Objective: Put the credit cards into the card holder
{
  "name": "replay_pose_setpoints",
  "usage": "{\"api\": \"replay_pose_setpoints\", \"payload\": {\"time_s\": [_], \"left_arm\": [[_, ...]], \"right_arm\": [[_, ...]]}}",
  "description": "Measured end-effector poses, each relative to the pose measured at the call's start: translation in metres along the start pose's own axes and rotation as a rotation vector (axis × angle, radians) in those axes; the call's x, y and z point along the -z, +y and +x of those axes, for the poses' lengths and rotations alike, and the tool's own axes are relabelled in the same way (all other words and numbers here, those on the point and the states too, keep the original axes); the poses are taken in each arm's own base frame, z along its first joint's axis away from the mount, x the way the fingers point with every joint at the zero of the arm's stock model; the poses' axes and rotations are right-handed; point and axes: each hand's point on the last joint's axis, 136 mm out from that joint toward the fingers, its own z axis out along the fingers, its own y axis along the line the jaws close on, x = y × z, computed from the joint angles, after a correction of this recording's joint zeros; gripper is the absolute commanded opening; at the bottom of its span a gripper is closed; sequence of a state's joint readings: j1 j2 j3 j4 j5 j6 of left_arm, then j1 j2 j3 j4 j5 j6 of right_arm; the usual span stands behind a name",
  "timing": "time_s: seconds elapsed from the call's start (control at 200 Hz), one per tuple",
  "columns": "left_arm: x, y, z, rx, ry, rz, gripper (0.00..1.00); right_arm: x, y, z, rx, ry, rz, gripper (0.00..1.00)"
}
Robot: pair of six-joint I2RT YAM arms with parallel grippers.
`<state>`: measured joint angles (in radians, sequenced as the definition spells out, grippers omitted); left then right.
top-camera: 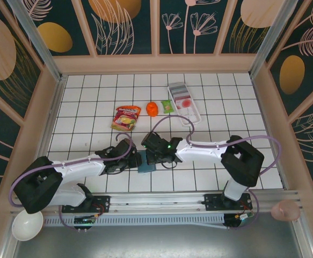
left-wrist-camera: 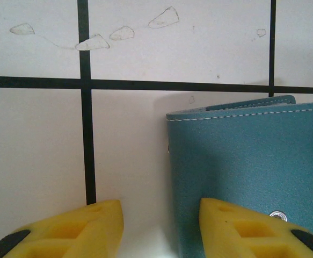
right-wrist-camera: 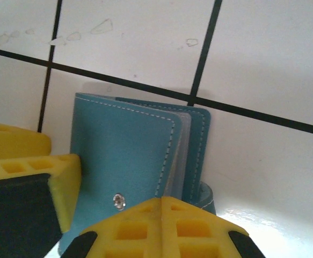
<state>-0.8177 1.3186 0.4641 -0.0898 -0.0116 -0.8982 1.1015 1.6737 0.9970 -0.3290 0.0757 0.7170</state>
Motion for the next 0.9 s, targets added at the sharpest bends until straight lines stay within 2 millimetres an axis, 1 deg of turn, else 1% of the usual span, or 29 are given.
{"api": "replay_pose_setpoints", "payload": {"time_s": [0.115,0.26,0.505,0.716,0.901], "left_arm": [[0.0,0.0,0.0,0.0,0.0,0.0,0.44],[0.0,0.0,0.0,0.0,0.001,0.0,0.44],[0.0,-0.001,0.0,0.0,0.003,0.001,0.44],[0.001,-0.002,-0.001,0.001,-0.001,0.007,0.45],[0.002,-0.002,0.0,0.009,-0.01,0.025,0.45]], "right_arm": [[0.0,0.009,-0.002,-0.02,-0.004,-0.042,0.0],[-0.001,0.012,-0.003,-0.053,-0.007,-0.063,0.0],[-0.009,0.01,0.002,-0.129,0.007,-0.111,0.0],[-0.013,0.012,0.002,-0.19,0.005,-0.155,0.0],[-0.018,0.008,0.002,-0.247,0.001,-0.174,0.0]]}}
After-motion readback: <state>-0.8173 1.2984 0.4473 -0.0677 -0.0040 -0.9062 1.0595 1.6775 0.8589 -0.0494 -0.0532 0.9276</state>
